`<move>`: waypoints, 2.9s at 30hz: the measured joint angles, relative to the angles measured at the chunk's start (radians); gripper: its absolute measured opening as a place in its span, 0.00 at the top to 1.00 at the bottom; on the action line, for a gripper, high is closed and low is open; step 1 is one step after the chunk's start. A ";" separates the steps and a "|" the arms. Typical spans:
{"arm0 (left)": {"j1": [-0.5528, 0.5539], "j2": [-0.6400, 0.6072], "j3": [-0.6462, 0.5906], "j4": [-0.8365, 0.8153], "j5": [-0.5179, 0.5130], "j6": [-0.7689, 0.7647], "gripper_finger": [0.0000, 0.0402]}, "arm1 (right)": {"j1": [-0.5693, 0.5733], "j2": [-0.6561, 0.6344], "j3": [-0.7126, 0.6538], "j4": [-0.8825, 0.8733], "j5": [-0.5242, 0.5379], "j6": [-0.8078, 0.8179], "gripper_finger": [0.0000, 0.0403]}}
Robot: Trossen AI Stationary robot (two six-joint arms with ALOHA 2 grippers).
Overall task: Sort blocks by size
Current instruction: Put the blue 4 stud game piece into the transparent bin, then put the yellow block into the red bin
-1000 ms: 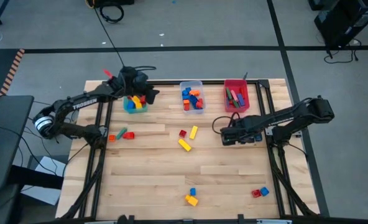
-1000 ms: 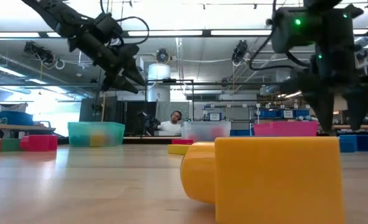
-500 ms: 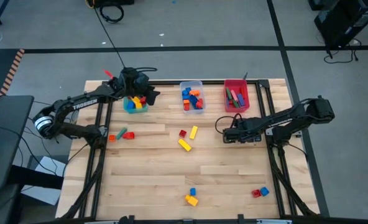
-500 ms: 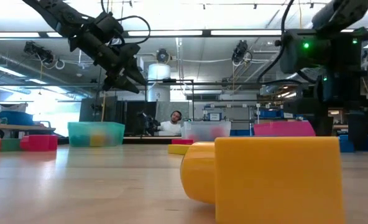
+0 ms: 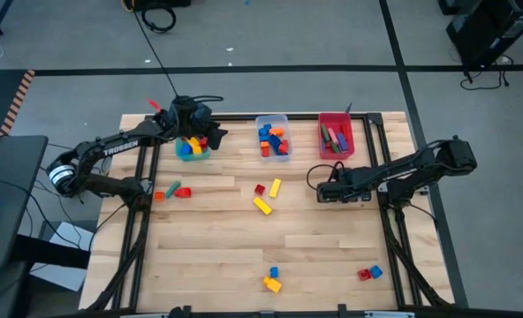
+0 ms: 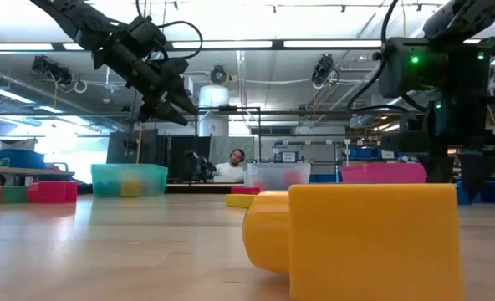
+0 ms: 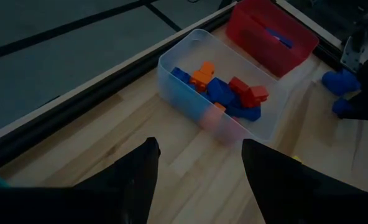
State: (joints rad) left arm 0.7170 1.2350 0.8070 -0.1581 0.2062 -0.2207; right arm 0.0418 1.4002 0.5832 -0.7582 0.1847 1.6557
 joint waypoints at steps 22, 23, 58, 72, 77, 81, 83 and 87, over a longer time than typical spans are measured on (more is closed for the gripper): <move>0.000 0.001 0.000 -0.055 0.004 0.097 0.40 | -0.044 0.007 0.470 -0.087 0.089 -0.290 0.61; 0.000 0.001 0.000 -0.068 0.005 0.123 0.40 | -0.062 0.009 0.512 -0.096 0.109 -0.322 0.61; -0.111 -0.530 -0.308 0.080 -0.085 -0.021 0.40 | -0.568 0.809 1.300 -0.229 -0.180 -1.050 0.50; -0.206 -0.529 -0.308 0.072 -0.193 0.068 0.40 | -0.530 0.645 1.300 -0.293 -0.123 -1.099 0.47; -0.293 -0.529 -0.308 0.084 -0.284 0.086 0.40 | -0.472 0.547 1.299 -0.339 -0.071 -1.109 0.47; -0.356 -0.529 -0.308 0.086 -0.343 0.086 0.40 | -0.407 0.460 1.260 -0.332 -0.033 -1.103 0.47; -0.386 -0.529 -0.308 0.087 -0.374 0.086 0.40 | -0.373 0.412 1.221 -0.330 0.000 -1.089 0.47; -0.443 -0.529 -0.307 0.074 -0.430 0.086 0.40 | -0.310 0.307 1.093 -0.332 0.057 -1.023 0.47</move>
State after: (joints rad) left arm 0.2739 0.7063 0.4998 -0.0840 -0.2241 -0.1350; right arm -0.2677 1.7076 1.6762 -1.0900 0.2421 0.6323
